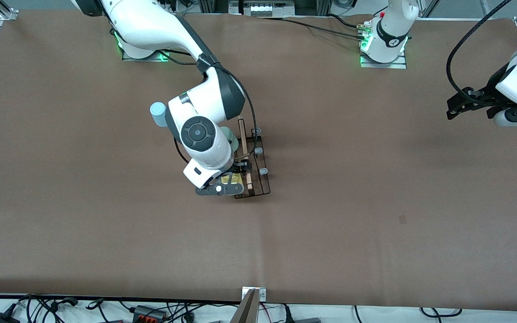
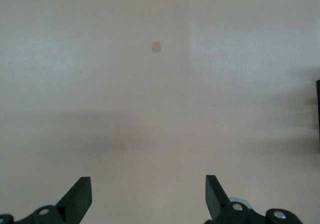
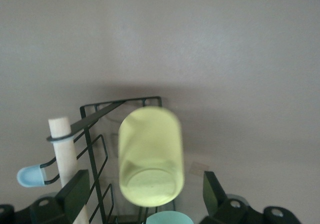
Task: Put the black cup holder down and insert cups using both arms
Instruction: 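Slide the yellow cup onto a holder peg and open the right gripper, then raise the right gripper away from the holder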
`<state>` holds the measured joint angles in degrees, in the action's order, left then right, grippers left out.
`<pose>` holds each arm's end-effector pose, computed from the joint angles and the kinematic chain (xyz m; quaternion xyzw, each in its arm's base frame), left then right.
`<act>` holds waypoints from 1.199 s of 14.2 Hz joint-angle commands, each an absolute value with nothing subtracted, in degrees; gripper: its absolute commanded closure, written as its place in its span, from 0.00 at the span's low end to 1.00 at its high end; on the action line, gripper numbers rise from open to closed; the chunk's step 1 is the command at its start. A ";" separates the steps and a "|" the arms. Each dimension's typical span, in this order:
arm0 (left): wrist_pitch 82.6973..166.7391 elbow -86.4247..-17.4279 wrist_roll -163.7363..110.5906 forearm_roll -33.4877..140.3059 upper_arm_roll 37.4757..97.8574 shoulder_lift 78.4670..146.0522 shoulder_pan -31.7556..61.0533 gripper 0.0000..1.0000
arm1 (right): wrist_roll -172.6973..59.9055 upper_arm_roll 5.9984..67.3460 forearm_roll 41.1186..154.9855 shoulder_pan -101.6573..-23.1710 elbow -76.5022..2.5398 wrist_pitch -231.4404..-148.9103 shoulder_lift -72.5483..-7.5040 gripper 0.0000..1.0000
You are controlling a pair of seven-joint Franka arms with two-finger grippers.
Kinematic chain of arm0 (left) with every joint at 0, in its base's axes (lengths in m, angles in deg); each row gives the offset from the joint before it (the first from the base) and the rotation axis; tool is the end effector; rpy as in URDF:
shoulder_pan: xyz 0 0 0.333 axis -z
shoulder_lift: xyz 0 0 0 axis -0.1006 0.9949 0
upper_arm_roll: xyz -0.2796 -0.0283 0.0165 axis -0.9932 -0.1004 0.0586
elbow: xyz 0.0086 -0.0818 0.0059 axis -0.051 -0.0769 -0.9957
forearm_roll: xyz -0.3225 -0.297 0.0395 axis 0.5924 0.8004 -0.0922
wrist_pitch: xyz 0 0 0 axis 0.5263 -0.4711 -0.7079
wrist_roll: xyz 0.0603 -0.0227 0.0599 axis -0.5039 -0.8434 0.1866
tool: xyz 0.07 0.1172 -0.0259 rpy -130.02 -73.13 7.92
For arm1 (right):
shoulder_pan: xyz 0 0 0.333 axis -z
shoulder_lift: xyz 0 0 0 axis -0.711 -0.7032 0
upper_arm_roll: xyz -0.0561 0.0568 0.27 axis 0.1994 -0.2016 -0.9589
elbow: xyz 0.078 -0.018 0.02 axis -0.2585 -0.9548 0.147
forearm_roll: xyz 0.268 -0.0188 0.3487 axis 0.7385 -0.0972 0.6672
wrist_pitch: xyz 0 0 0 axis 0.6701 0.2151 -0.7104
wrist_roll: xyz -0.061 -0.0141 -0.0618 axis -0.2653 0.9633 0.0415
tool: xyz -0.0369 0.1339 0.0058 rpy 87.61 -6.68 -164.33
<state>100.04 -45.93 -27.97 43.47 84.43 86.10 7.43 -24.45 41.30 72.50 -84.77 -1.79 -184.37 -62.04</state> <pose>0.6012 -0.0307 0.5349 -0.9998 -0.0164 0.0062 0.0088 0.6557 0.4309 0.2749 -0.9993 -0.0155 0.0072 0.0319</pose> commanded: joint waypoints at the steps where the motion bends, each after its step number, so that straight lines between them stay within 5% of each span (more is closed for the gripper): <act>1: 100.19 -45.91 -29.33 44.94 84.41 85.67 7.09 0.00 | -23.68 41.77 72.98 -83.90 -2.21 -183.54 -59.02 0.00; 9: 100.19 -45.91 -29.33 44.94 84.41 85.58 7.09 0.00 | -24.38 45.46 72.28 -82.93 -2.30 -177.13 -51.81 0.00; 17: 100.19 -45.82 -29.25 44.94 84.41 85.67 7.18 0.00 | -25.17 46.60 70.61 -82.32 -2.30 -176.16 -51.72 0.00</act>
